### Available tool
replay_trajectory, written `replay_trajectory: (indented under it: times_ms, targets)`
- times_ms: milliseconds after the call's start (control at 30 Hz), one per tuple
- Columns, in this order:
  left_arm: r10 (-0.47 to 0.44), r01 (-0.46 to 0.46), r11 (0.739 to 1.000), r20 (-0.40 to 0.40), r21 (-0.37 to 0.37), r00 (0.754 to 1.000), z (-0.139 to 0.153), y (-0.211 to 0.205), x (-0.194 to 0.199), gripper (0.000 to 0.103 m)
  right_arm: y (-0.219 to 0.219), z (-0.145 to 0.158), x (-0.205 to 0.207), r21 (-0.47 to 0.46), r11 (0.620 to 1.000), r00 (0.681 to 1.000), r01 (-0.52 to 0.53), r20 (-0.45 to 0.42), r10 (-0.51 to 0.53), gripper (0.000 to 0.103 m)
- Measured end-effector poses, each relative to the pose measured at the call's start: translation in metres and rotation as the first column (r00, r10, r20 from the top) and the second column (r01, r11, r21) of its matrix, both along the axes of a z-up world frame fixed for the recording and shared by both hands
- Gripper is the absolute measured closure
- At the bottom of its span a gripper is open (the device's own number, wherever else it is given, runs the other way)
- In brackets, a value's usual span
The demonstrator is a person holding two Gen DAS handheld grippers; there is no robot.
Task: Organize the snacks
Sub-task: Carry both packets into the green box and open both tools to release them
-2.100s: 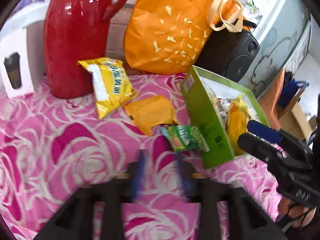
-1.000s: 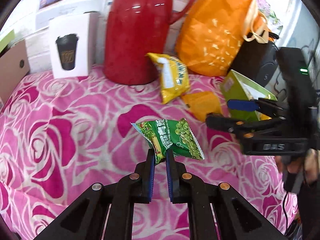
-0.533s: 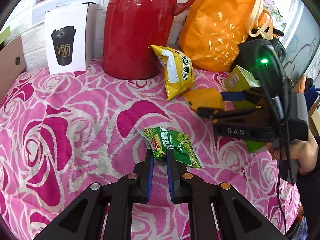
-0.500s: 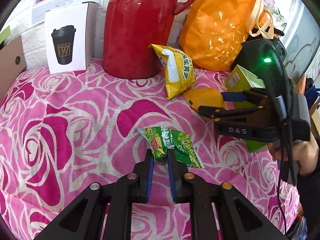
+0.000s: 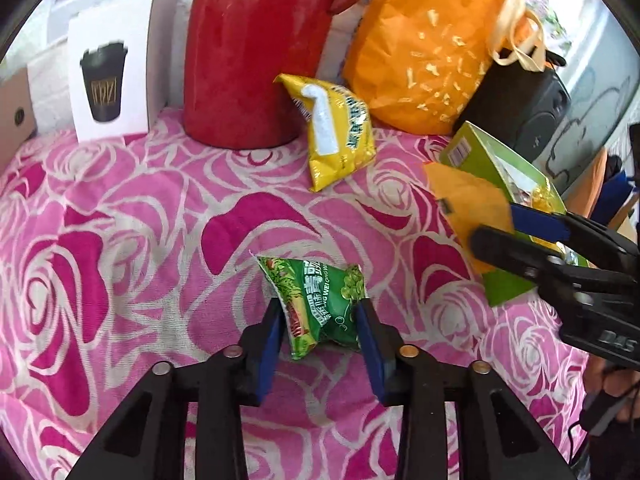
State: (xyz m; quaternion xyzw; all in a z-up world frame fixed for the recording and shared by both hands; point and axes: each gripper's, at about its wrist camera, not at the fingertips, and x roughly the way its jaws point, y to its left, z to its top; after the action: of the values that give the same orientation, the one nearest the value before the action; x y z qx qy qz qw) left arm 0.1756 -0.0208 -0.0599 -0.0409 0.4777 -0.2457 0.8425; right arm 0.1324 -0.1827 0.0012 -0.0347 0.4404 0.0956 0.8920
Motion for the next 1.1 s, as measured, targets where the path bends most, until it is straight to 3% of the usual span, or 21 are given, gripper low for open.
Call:
replay_trajectory:
  times_ms: [33,67,500,633,800,1100]
  targets:
    - [-0.003,0.003,1.0,0.004,-0.006,1.0,0.004,-0.001,-0.003,0.074,-0.003,0.002,-0.002,0.014,1.0,1.0,0.005,0.009,-0.005,0.044]
    - [-0.005,0.005,1.0,0.011,-0.011,1.0,0.008,-0.002,-0.005,0.085,-0.007,0.005,-0.003,0.029,1.0,1.0,0.01,0.017,-0.01,0.044]
    - [-0.119,0.123,0.992,0.173,-0.016,0.978,0.077,-0.045,-0.052,0.092,-0.062,0.039,-0.065,0.127,0.983,0.98,0.132,0.131,-0.149,0.044]
    - [-0.172,0.183,0.983,0.218,-0.032,0.961,0.1,-0.071,-0.062,0.092,-0.095,0.052,-0.088,0.149,0.967,0.959,0.204,0.17,-0.229,0.044]
    - [-0.25,0.272,0.961,0.265,-0.046,0.931,0.127,-0.115,-0.071,0.092,-0.146,0.064,-0.112,0.159,0.929,0.91,0.335,0.202,-0.363,0.044]
    - [-0.339,0.367,0.929,0.282,-0.049,0.897,0.14,-0.195,-0.066,0.092,-0.216,0.058,-0.134,0.185,0.851,0.833,0.491,0.185,-0.521,0.044]
